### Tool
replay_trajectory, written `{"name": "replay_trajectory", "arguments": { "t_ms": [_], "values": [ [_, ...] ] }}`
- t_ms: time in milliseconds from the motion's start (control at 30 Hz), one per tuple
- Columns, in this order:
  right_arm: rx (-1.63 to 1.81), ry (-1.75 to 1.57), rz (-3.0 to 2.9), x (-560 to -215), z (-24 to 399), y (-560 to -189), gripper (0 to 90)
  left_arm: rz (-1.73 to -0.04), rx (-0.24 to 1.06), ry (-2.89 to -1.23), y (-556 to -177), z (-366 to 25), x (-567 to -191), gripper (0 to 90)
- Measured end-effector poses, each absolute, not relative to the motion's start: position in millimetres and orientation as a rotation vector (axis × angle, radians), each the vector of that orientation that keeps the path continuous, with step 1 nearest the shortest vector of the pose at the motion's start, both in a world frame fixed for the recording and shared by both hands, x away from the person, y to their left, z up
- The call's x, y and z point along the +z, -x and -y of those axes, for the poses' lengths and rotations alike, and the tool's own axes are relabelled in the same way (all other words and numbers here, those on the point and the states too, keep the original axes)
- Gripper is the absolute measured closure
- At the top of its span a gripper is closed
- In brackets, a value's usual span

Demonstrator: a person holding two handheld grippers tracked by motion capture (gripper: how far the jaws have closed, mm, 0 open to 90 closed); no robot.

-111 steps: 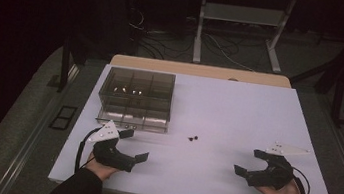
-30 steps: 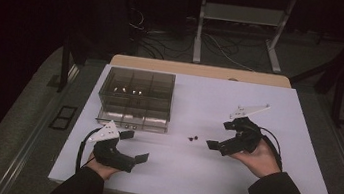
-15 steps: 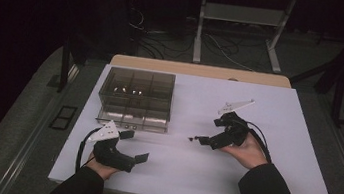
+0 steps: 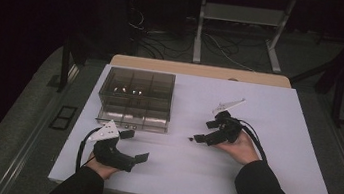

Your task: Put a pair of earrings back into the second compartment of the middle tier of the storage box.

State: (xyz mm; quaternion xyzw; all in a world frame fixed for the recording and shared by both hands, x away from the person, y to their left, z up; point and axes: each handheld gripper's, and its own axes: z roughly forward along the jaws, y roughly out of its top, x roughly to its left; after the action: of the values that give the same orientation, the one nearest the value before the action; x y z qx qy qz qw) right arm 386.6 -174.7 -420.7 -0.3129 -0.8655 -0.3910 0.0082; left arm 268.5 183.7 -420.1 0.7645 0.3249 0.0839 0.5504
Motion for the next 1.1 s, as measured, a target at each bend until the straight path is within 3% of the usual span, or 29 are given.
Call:
{"name": "replay_trajectory", "arguments": {
  "t_ms": [433,867,1100],
  "values": [
    [-1.172,0.915,2.751,-436.3,167.0,-392.4,51.4,-0.767,0.197,-1.810,-269.0,-183.5,-420.2,0.0],
    [-1.153,0.887,2.804,-446.1,158.5,-393.7,66.2,-0.765,0.195,-1.814,-269.5,-183.2,-420.5,0.0],
    [-1.147,0.901,2.836,-446.4,158.6,-393.8,81.5,-0.765,0.194,-1.816,-269.6,-183.1,-420.6,0.0]
  ]
}}
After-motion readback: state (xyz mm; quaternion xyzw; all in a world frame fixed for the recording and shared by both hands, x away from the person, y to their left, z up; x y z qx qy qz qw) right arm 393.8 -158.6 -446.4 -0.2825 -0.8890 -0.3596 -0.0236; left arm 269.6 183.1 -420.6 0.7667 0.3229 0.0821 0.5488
